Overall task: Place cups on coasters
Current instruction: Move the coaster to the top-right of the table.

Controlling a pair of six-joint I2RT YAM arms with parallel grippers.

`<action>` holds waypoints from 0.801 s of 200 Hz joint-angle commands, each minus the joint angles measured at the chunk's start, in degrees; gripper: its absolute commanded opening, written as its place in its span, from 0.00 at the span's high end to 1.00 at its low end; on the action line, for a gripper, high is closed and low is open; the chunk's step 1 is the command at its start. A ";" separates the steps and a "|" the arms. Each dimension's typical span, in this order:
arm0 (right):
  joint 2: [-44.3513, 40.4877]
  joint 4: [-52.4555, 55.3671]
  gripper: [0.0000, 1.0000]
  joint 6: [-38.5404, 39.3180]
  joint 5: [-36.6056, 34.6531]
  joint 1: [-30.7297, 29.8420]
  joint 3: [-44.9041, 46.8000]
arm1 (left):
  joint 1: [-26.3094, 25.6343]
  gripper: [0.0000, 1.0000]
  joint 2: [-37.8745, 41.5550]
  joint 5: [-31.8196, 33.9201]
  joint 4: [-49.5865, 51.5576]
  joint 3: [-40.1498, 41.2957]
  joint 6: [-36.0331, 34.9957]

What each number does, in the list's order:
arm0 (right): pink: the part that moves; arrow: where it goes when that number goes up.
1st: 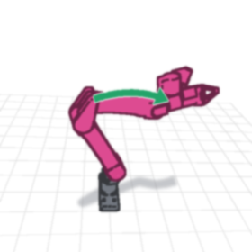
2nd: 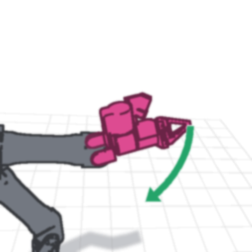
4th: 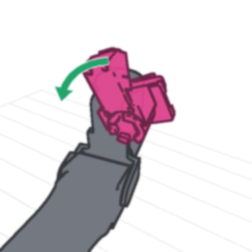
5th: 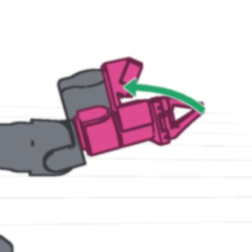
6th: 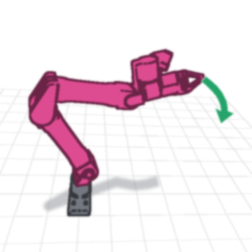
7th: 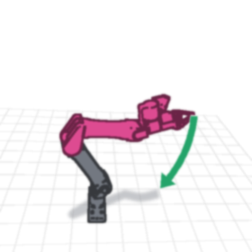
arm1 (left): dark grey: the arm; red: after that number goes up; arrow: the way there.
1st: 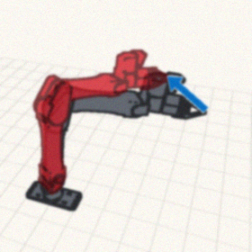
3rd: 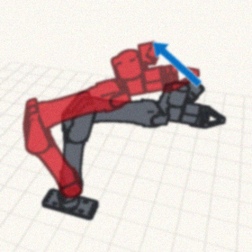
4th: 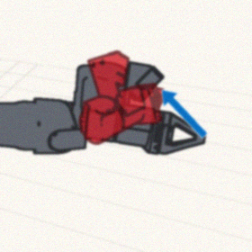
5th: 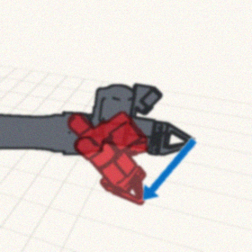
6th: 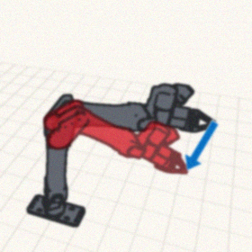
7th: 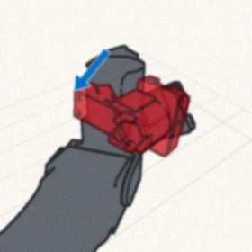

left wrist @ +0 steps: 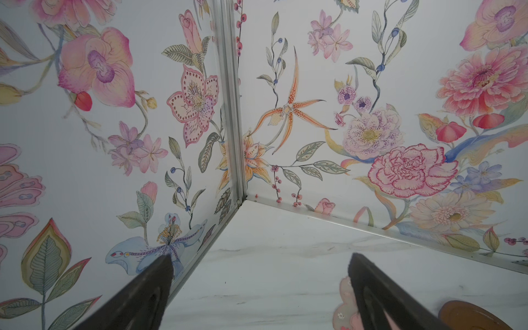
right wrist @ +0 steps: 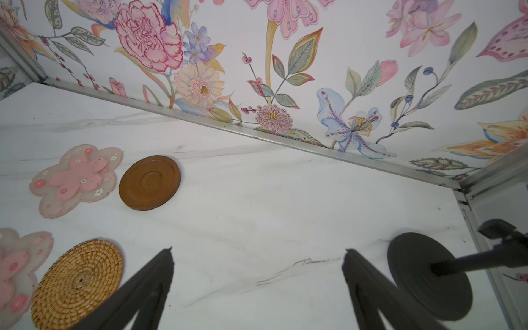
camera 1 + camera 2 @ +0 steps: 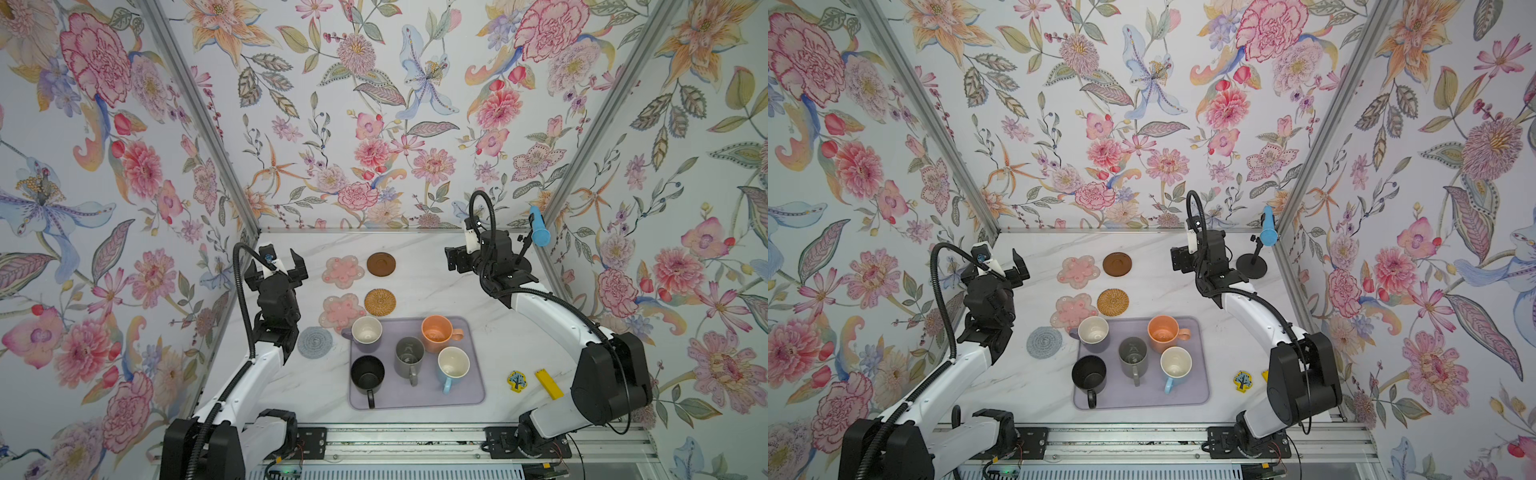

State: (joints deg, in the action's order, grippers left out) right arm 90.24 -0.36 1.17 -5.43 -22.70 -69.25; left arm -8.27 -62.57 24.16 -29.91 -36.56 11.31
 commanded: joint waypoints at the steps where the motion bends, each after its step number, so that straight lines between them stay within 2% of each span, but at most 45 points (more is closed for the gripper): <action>1: 3.93 6.50 0.09 -1.73 -3.02 -3.39 -4.75 | -0.41 0.01 -0.21 -0.25 4.02 -3.84 3.19; 23: 8.55 9.13 0.14 -4.15 -4.66 -5.63 -9.67 | -0.43 0.07 -1.78 -0.65 10.09 -8.31 3.70; 44: 13.86 13.61 0.18 -7.00 -4.49 -6.94 -15.49 | -0.43 0.06 -3.29 3.33 16.53 -12.64 6.16; 83: 22.48 19.45 0.24 -13.28 -0.96 -7.28 -25.17 | -0.37 0.12 -3.79 2.05 17.54 -14.30 6.11; 118: 31.88 27.62 0.32 -17.33 2.97 -7.75 -37.36 | -0.43 0.24 -4.69 1.52 18.67 -14.27 8.62; 160: 41.28 34.39 0.37 -17.95 4.28 -10.11 -49.19 | -0.42 0.27 -6.87 -1.21 19.96 -13.89 10.83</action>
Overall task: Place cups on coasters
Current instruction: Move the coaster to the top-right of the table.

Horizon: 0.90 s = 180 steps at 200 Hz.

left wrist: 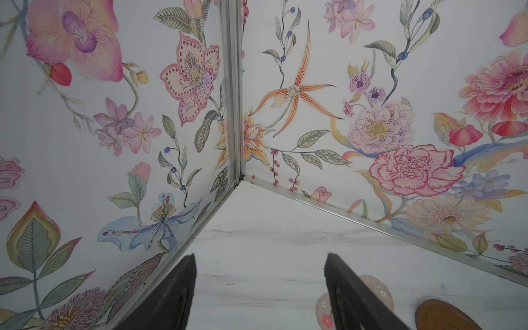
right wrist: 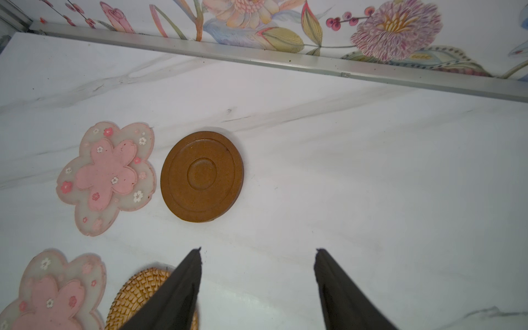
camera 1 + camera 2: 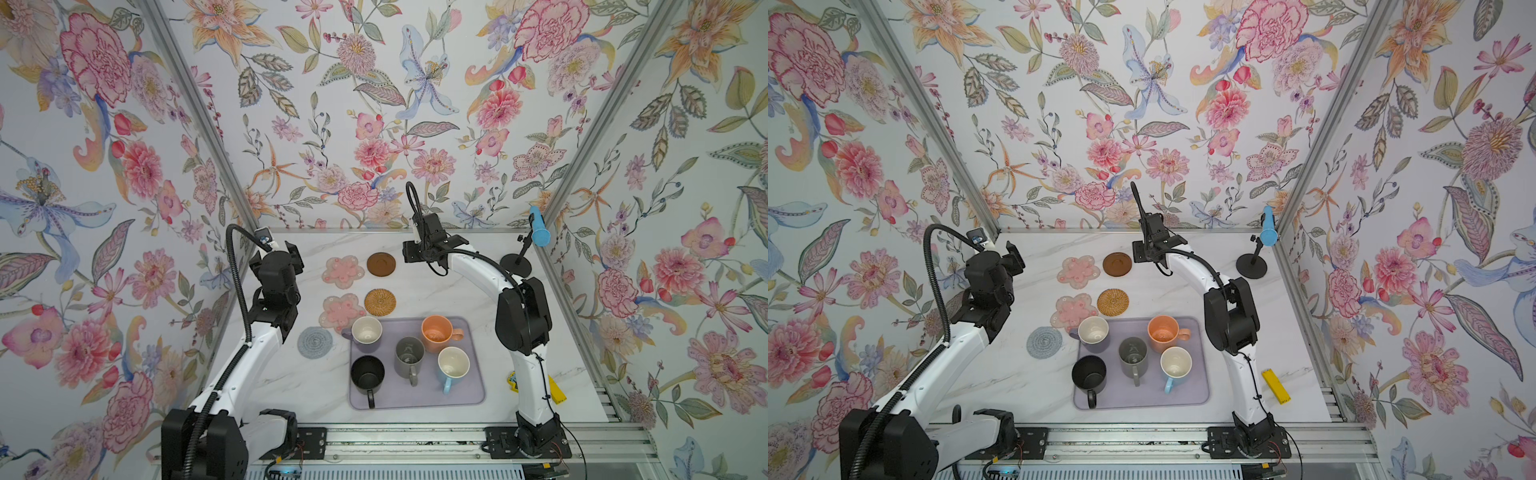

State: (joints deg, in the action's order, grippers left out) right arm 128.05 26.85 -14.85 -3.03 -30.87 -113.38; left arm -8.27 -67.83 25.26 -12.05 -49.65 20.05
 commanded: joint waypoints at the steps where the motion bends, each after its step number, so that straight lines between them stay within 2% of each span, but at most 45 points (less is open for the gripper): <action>1: 3.67 7.30 0.37 -1.93 1.92 -1.97 -5.30 | -0.42 0.27 -1.65 -2.35 2.11 -0.80 2.18; 60: 11.90 8.32 0.43 -6.45 3.69 -2.54 -13.31 | -0.47 0.29 -4.15 -7.01 1.91 -0.55 6.51; 97: 16.40 8.13 0.51 -8.47 5.76 -2.70 -18.52 | -0.51 0.29 -3.80 -8.03 1.62 0.99 7.46; 142: 18.08 1.10 0.66 -7.79 7.24 -3.89 -18.98 | -0.52 0.34 -4.00 -9.01 -0.52 3.02 8.44; 180: 20.50 -4.34 0.71 -10.92 8.38 -4.02 -19.18 | -0.50 0.34 -5.88 -10.75 -2.19 2.48 9.82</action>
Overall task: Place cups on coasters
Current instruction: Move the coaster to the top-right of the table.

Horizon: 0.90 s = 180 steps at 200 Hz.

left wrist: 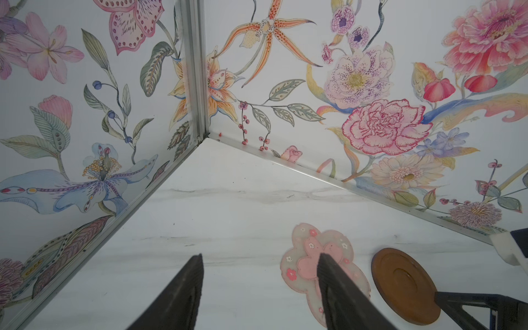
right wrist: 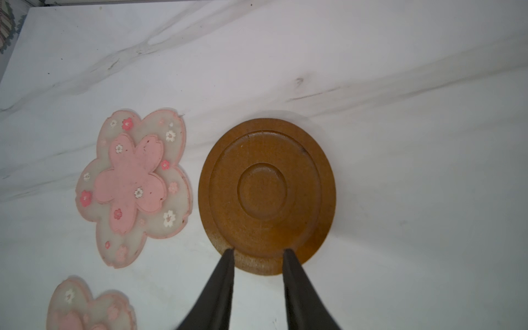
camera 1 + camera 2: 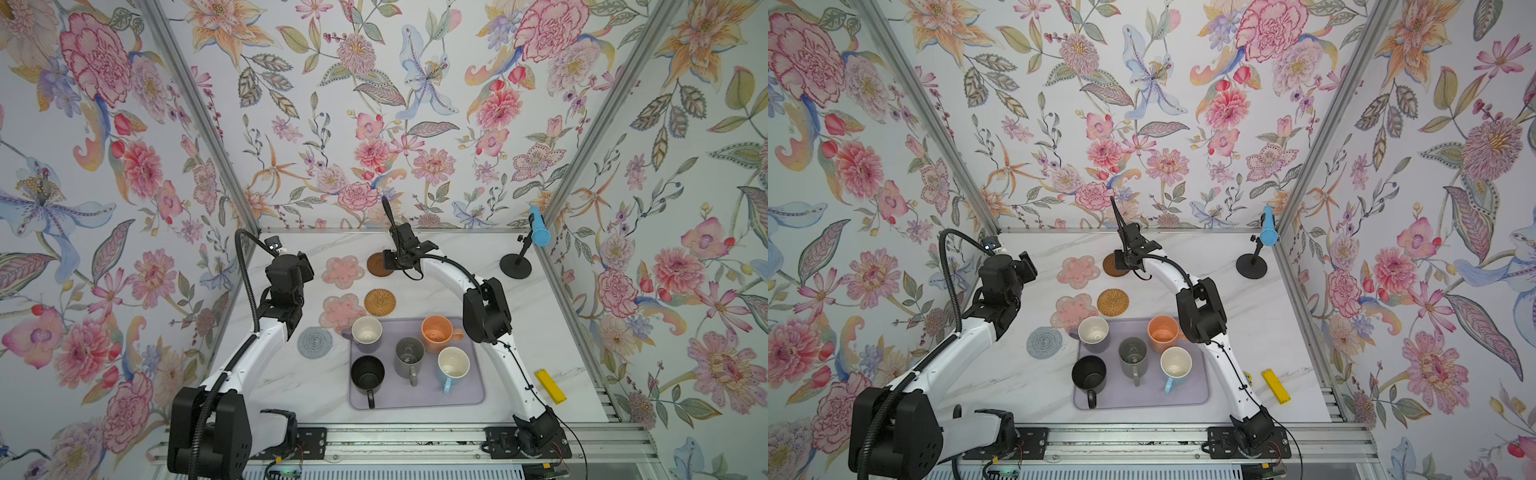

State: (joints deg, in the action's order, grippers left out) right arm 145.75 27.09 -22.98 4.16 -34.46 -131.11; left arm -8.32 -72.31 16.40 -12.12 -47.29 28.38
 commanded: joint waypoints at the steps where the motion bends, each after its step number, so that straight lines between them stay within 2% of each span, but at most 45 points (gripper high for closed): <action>1: 2.83 -4.63 0.71 -2.82 1.15 -0.44 -1.49 | -0.46 0.34 -1.41 -1.90 -2.12 0.10 1.50; 180: 8.58 -3.22 0.74 -6.46 0.96 1.47 -3.41 | -0.47 0.34 -1.85 -0.14 0.25 -1.93 -0.08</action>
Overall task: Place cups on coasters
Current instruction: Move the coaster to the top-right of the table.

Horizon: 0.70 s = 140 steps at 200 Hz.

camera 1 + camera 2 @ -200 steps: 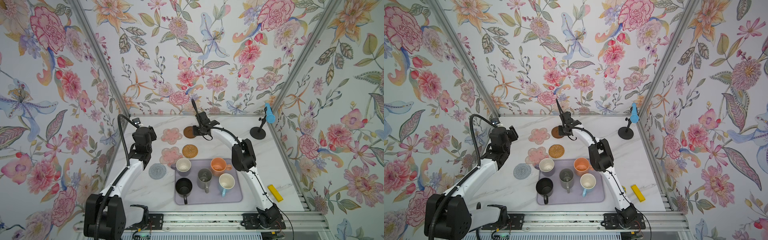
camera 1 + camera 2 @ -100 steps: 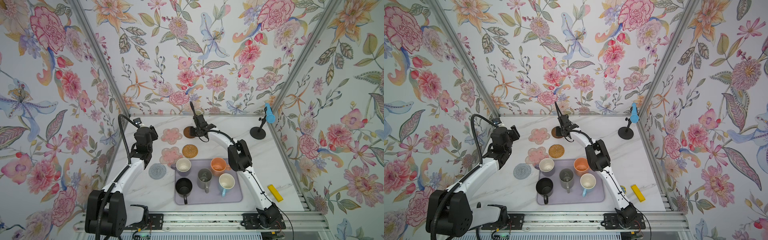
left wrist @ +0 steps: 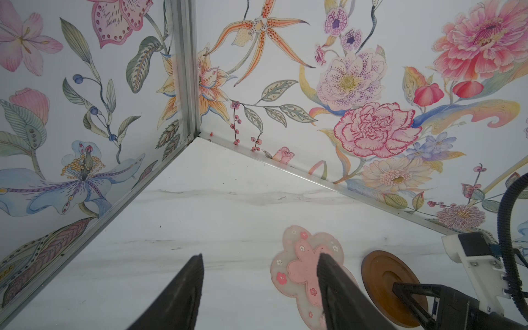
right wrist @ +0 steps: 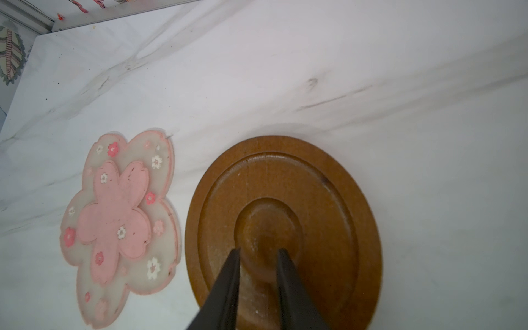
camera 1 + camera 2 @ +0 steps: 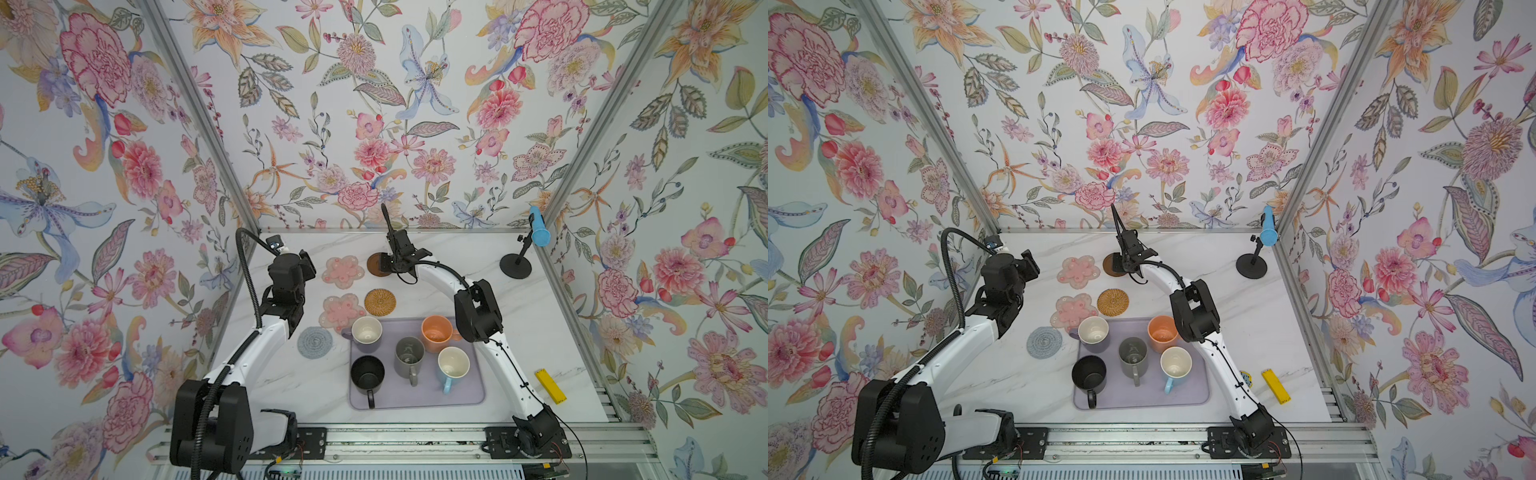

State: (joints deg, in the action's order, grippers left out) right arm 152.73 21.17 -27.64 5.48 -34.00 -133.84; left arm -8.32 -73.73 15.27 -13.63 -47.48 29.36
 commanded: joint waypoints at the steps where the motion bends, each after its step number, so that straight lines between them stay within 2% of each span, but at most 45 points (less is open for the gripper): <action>1: 1.57 2.81 0.74 -1.80 -0.37 1.01 -0.70 | -0.47 0.34 -0.39 1.04 1.81 -1.78 -1.15; 58: -0.54 10.96 0.75 -0.08 -3.98 3.13 0.78 | -0.47 0.34 1.28 2.90 4.13 -2.26 -2.98; 89: -4.97 11.14 0.75 1.50 -6.36 5.04 8.24 | -0.44 0.34 1.97 2.67 5.15 -2.43 -3.68; 113: -6.98 11.10 0.78 1.16 -3.29 7.70 12.10 | -0.47 0.34 2.10 1.62 6.01 -2.44 -3.46; 140: -10.99 11.07 0.78 3.71 -6.32 9.31 17.75 | -0.41 0.35 2.58 1.17 6.94 -2.00 -2.71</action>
State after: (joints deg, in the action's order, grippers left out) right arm 143.87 26.00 -26.26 2.52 -26.57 -121.05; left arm -8.34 -72.73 16.84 -8.56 -48.40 27.22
